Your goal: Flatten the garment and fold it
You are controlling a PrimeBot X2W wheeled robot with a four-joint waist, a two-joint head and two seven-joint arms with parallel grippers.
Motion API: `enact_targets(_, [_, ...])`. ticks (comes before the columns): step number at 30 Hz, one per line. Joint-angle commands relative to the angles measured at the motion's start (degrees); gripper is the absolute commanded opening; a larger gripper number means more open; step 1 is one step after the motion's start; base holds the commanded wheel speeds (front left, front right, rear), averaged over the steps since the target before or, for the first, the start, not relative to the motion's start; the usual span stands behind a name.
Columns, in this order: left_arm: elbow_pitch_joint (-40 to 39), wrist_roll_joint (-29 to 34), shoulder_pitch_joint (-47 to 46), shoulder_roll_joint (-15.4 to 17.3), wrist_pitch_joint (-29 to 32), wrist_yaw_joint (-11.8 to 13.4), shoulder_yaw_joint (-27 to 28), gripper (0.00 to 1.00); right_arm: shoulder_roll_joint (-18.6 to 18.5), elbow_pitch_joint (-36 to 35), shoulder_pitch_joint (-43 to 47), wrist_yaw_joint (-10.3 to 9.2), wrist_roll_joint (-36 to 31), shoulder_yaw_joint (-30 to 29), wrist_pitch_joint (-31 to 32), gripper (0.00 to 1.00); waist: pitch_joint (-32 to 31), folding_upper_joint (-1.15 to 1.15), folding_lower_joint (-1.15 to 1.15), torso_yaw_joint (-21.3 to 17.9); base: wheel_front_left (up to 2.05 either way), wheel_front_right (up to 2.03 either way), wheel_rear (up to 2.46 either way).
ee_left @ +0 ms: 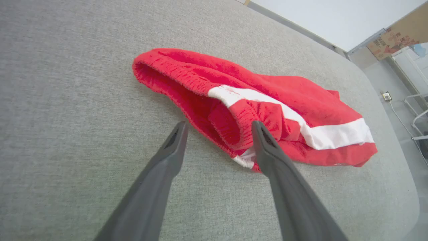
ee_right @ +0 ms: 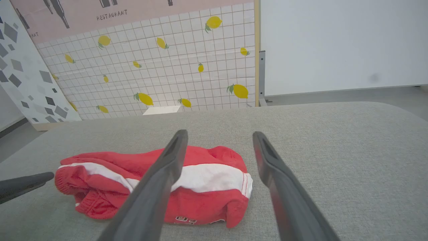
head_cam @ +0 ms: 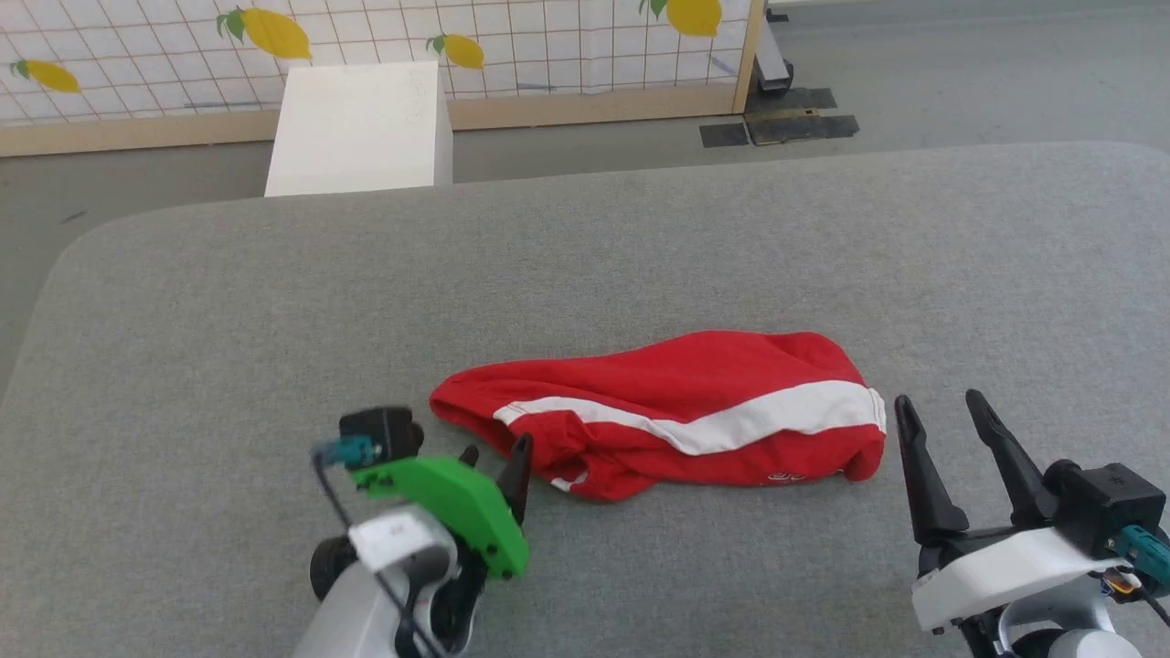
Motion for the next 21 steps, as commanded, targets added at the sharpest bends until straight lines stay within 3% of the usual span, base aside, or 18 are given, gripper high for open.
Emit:
enact_targets(1, [0.84, 0.09, -2.5, -0.2, 1.11, 1.14, -0.07, 1.0, 0.18, -0.29, 0.26, -0.09, -0.07, 0.07, 0.02, 1.0, 0.41, 0.0, 0.0, -0.51, 0.0, 0.0, 0.0])
enact_targets(13, [6.12, -3.18, -9.09, 0.05, 7.33, 4.26, 0.69, 1.0, 0.15, 0.5, -0.87, -0.09, 0.32, 0.15, -0.76, 1.0, 2.21, 0.0, 0.0, -3.83, 0.0, 0.0, 0.0])
enact_targets(14, [6.03, -3.23, -9.27, 0.14, 7.15, 4.18, 0.82, 0.95, 0.14, 0.52, -0.93, -0.09, 0.31, 0.11, -0.83, 1.0, 2.28, 0.0, 0.0, -3.93, 0.0, 0.0, 0.0])
enact_targets(15, [5.89, -3.2, -9.43, 0.25, 6.96, 4.01, 0.83, 0.49, 0.13, 0.56, -0.98, -0.09, 0.31, 0.07, -0.89, 1.0, 2.34, 0.0, 0.0, -4.0, 0.0, 0.0, 0.0])
enact_targets(16, [5.72, -3.03, -9.53, 0.36, 6.68, 3.95, 0.79, 0.42, 0.13, 0.57, -1.01, -0.09, 0.29, 0.03, -0.92, 1.0, 2.38, 0.0, 0.0, -4.04, 0.0, 0.0, 0.0])
enact_targets(17, [5.49, -2.61, -9.61, 0.56, 6.16, 3.87, 0.62, 0.0, 0.14, 0.6, -1.03, -0.09, 0.25, -0.03, -0.93, 1.0, 2.39, 0.0, 0.0, -4.06, 0.0, 0.0, 0.0])
enact_targets(21, [4.6, -1.41, -8.8, 1.18, 3.66, 3.56, 0.33, 0.0, 0.21, 0.73, -1.06, -0.09, 0.17, -0.03, -0.89, 1.0, 2.18, 0.0, 0.0, -4.01, 0.0, 0.0, 0.0])
